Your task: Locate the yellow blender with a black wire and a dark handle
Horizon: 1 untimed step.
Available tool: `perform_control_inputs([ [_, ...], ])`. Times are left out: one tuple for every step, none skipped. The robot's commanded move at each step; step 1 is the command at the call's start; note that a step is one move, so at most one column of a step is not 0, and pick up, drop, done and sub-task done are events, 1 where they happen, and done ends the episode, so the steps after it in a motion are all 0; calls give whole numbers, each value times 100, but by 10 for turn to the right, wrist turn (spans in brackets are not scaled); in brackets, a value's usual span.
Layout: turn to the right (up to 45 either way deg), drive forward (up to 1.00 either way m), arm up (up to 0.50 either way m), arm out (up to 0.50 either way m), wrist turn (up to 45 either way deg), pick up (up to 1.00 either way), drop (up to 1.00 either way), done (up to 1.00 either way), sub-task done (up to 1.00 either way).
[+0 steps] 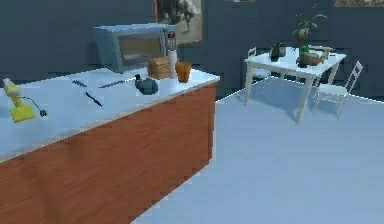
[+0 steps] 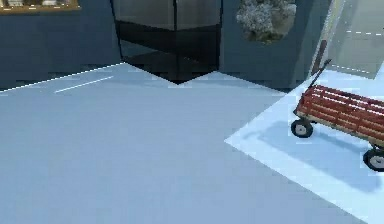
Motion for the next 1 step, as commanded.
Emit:
perform_control_inputs([
  [0, 60, 0, 0, 0, 0, 0, 0, 0],
])
